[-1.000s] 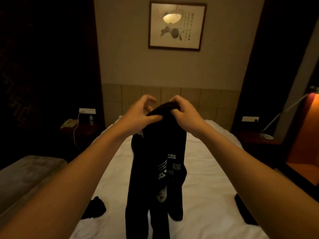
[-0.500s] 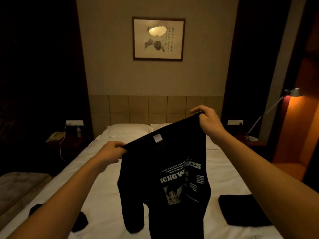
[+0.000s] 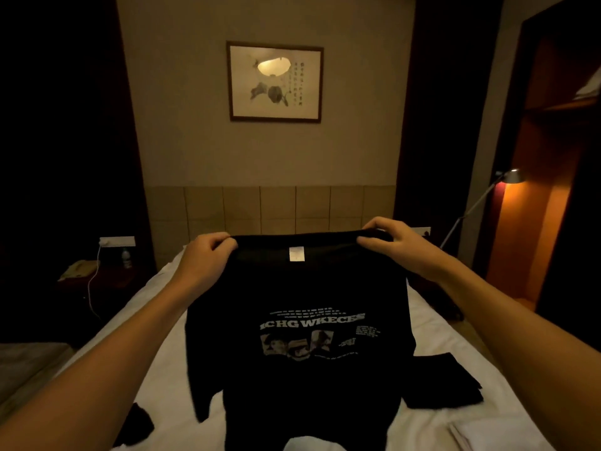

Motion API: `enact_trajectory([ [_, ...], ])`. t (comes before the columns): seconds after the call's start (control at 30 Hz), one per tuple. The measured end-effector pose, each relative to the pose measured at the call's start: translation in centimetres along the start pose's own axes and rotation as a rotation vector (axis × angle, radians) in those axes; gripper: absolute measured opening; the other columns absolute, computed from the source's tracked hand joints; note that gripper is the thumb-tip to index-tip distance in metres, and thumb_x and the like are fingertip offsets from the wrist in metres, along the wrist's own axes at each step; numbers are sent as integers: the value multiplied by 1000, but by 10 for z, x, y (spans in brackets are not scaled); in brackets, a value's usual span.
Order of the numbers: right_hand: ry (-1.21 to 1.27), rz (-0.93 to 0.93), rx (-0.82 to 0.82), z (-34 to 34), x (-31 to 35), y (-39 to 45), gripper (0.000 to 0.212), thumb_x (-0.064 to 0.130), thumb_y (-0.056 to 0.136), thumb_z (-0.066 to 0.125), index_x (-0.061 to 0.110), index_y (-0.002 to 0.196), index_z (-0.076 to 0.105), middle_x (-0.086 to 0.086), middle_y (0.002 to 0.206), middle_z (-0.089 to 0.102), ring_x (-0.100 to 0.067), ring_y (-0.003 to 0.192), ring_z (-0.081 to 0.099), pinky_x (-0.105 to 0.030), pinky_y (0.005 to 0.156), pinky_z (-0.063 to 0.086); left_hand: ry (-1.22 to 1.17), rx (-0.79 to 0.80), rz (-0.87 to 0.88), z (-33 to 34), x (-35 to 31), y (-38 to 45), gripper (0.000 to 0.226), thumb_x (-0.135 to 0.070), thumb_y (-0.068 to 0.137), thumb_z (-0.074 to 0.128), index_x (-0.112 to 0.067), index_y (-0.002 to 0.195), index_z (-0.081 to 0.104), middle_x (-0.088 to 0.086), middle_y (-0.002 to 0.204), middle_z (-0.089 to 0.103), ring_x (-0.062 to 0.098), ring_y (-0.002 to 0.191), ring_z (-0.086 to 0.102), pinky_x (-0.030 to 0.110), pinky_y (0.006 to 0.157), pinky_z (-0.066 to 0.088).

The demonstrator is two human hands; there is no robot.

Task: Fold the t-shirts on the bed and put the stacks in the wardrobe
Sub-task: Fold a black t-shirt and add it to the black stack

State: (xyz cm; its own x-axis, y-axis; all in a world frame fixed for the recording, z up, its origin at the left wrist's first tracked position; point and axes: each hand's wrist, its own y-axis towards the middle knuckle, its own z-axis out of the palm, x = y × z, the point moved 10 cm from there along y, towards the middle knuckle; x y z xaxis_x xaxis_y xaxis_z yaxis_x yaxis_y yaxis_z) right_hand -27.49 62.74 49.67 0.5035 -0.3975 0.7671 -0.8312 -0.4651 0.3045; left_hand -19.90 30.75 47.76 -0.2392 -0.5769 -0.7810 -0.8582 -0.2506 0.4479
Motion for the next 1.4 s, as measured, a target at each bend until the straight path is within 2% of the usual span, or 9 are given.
enact_trajectory([
  [0.2, -48, -36, -59, -11, 33, -42, 14, 20, 93, 64, 8, 99, 66, -7, 89, 66, -9, 74, 68, -18, 64, 50, 523, 333, 316, -15, -40, -39, 42, -75, 82, 56, -33, 90, 61, -8, 76, 66, 5, 66, 64, 34, 61, 52],
  [0.37, -31, -175, -252, -11, 81, -79, 20, 21, 90, 67, 6, 78, 62, -6, 69, 60, -10, 57, 60, -19, 52, 45, 146, 425, 150, -40, -57, -72, 27, -47, 76, 71, -31, 95, 61, -17, 85, 66, -5, 81, 64, 17, 76, 49],
  [0.5, 194, -203, -361, -27, 108, -107, 26, 28, 91, 65, 2, 88, 60, -5, 67, 54, -12, 55, 55, -21, 49, 42, -26, 541, 127, -57, -84, -96, 25, -35, 75, 77, -27, 96, 66, -15, 87, 73, 6, 79, 71, 15, 66, 54],
  [0.63, 214, -124, -248, -14, 106, -108, 26, 33, 89, 67, 8, 82, 62, -3, 69, 58, -17, 62, 58, -25, 54, 45, 61, 604, 136, -53, -80, -104, 26, -36, 90, 62, -21, 109, 72, 3, 99, 75, 25, 93, 72, 38, 79, 58],
  [0.9, 73, 311, 215, 114, -89, -121, 33, 37, 84, 73, 11, 76, 55, 1, 65, 50, -12, 59, 53, -23, 57, 39, -2, 722, -191, 35, 111, -146, 58, -70, 74, 67, -17, 96, 75, 3, 70, 61, 16, 59, 54, 26, 57, 39],
  [0.97, 42, 400, 314, 144, -140, -130, 28, 29, 89, 71, 9, 80, 54, -1, 67, 53, -14, 61, 57, -25, 59, 43, 1, 702, -275, 59, 163, -156, 42, -53, 88, 62, -15, 100, 75, 5, 71, 65, 20, 61, 56, 28, 59, 39],
  [1.07, -56, 430, 287, 168, -203, -126, 24, 26, 90, 71, 11, 77, 59, -1, 65, 57, -17, 61, 61, -29, 60, 45, 17, 567, -352, 90, 221, -160, 33, -30, 98, 59, -2, 87, 70, 3, 59, 57, 18, 52, 53, 28, 57, 37],
  [1.23, -143, 457, 158, 194, -290, -87, 30, 32, 87, 73, 20, 66, 56, 2, 63, 57, -18, 62, 59, -33, 60, 43, 63, 423, -450, 140, 305, -140, 46, -39, 93, 65, -8, 62, 52, 3, 53, 49, 14, 48, 50, 27, 53, 33],
  [1.4, -220, 522, 211, 226, -387, -26, 30, 41, 88, 70, 15, 74, 62, -4, 73, 61, -22, 70, 60, -37, 63, 44, 196, 401, -541, 191, 396, -91, 59, -55, 89, 62, -3, 63, 58, 16, 58, 56, 33, 56, 57, 32, 57, 33],
])
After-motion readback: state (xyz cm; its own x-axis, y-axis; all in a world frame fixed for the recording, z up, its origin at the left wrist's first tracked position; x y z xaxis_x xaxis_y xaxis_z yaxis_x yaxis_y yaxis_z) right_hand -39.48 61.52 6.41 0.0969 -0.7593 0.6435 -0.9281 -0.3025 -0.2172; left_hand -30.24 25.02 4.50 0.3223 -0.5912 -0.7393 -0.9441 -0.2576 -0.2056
